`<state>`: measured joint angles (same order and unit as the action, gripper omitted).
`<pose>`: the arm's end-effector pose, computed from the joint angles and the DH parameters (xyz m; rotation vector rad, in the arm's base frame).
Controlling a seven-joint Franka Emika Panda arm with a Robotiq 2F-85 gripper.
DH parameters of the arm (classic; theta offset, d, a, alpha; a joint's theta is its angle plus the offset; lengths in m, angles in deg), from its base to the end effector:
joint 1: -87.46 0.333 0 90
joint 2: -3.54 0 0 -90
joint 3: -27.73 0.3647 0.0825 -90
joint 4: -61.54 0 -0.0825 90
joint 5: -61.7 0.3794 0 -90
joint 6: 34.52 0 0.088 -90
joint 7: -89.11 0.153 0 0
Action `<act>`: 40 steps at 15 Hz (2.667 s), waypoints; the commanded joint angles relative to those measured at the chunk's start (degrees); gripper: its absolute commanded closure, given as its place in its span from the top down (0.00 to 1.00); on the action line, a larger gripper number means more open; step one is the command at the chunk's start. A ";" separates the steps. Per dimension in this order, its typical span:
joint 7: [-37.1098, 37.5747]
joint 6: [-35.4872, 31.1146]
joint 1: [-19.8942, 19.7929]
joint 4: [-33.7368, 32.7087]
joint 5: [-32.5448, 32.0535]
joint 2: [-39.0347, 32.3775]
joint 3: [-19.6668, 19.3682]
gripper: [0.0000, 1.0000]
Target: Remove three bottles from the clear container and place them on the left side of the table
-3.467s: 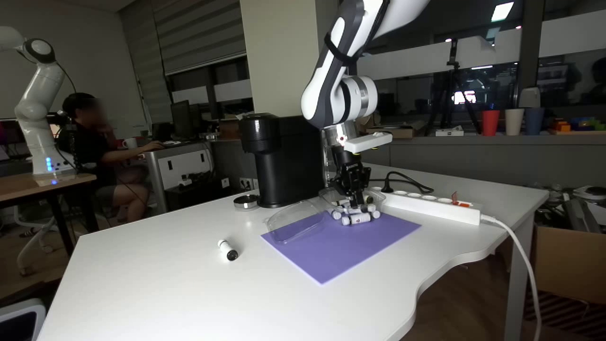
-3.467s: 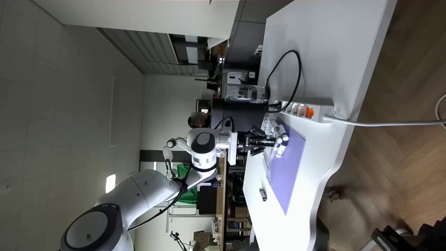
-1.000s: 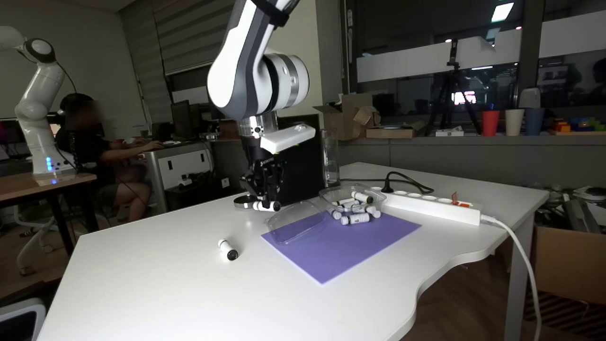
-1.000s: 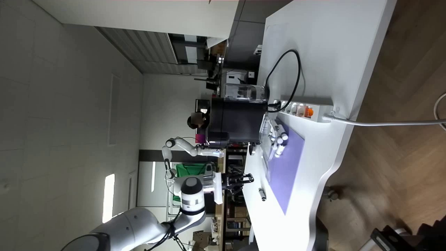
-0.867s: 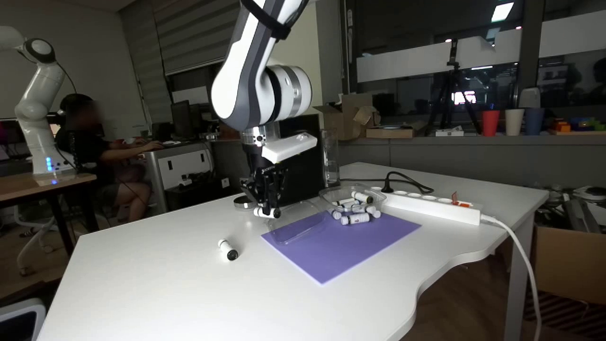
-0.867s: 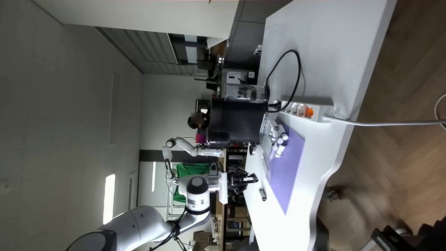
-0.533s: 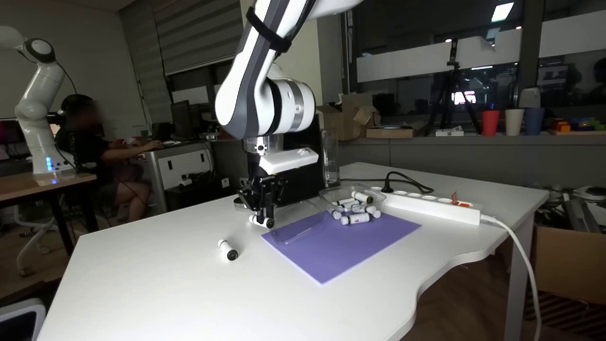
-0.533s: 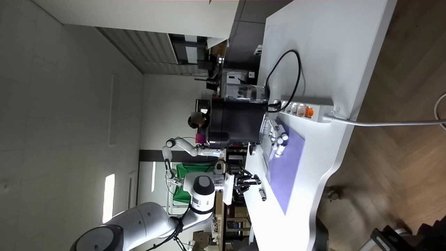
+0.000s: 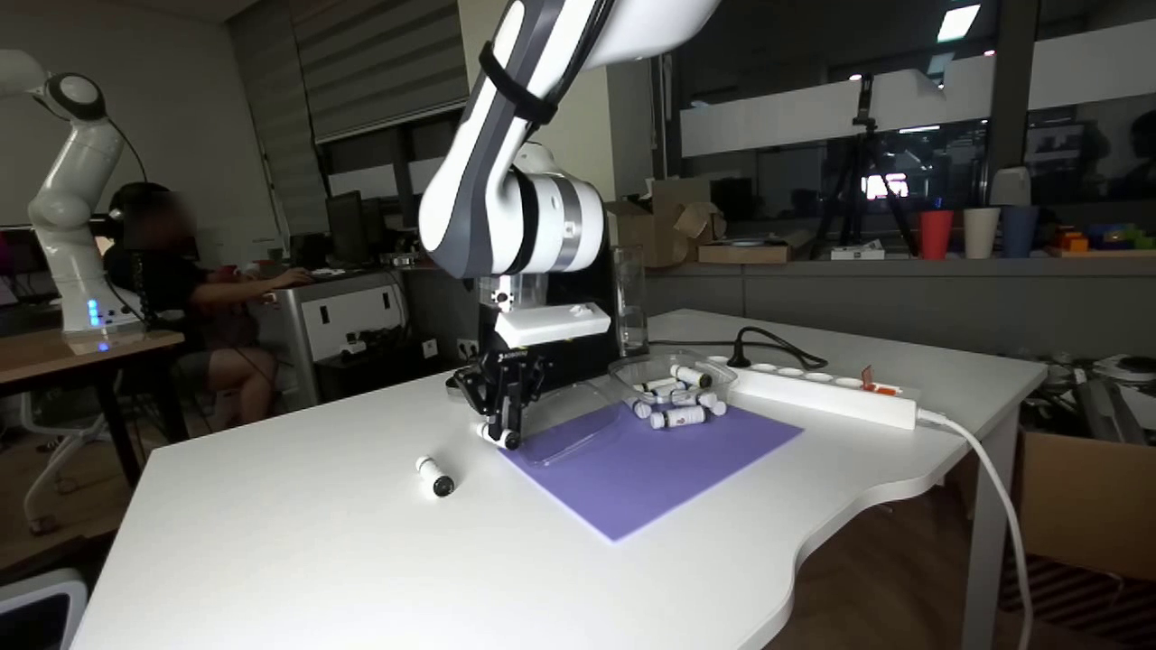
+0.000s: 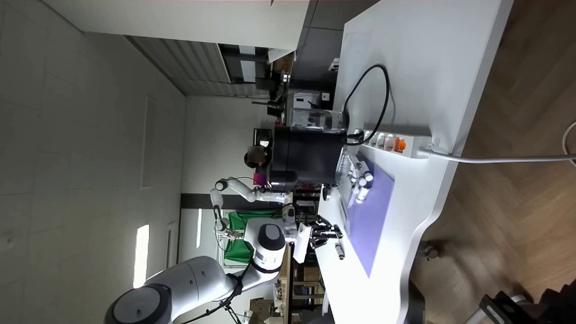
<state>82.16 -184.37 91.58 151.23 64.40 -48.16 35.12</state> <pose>0.7370 0.1354 0.1151 -2.9843 -0.3398 -0.2224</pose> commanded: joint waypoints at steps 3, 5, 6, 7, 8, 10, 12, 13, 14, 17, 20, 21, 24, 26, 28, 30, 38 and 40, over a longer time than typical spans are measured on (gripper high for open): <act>-0.28 1.41 -0.79 -4.76 0.89 -3.87 1.81 0.06; -0.73 1.50 -0.66 -5.12 0.70 -4.12 2.18 0.52; -0.90 1.53 -0.54 -5.20 0.54 -4.03 2.25 0.58; -1.04 1.37 -0.41 -5.06 0.41 -3.76 2.30 0.64; -0.95 1.26 -0.17 -4.33 0.15 -2.81 2.09 0.71; -0.18 2.99 0.29 -3.00 -0.33 -0.42 1.25 0.85; 0.30 5.42 0.30 -1.17 -0.88 2.66 0.35 0.98; 0.39 7.03 0.21 -0.58 -1.20 4.10 -0.15 1.00; 1.05 8.80 0.36 -0.10 -1.74 5.61 -1.23 1.00; 0.08 12.50 -0.30 1.25 -3.94 9.22 -4.45 1.00; -5.35 21.69 -1.56 -1.37 -9.52 10.09 -7.10 1.00; -7.03 24.82 -1.81 -2.39 -11.91 10.13 -8.11 1.00; -10.16 32.17 -2.28 -6.63 -18.09 8.75 -10.53 1.00; -12.06 33.20 -3.46 -8.65 -19.91 7.95 -10.77 1.00; -13.32 32.84 -4.87 -10.14 -19.88 7.10 -10.45 1.00; -14.16 32.77 -5.97 -11.40 -19.15 5.90 -10.19 1.00; -10.89 29.29 -8.70 -12.71 -12.96 3.14 -9.06 1.00; -10.18 28.66 -9.22 -12.48 -10.64 2.76 -8.67 1.00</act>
<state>69.41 -155.56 83.63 140.37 51.43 -44.29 25.15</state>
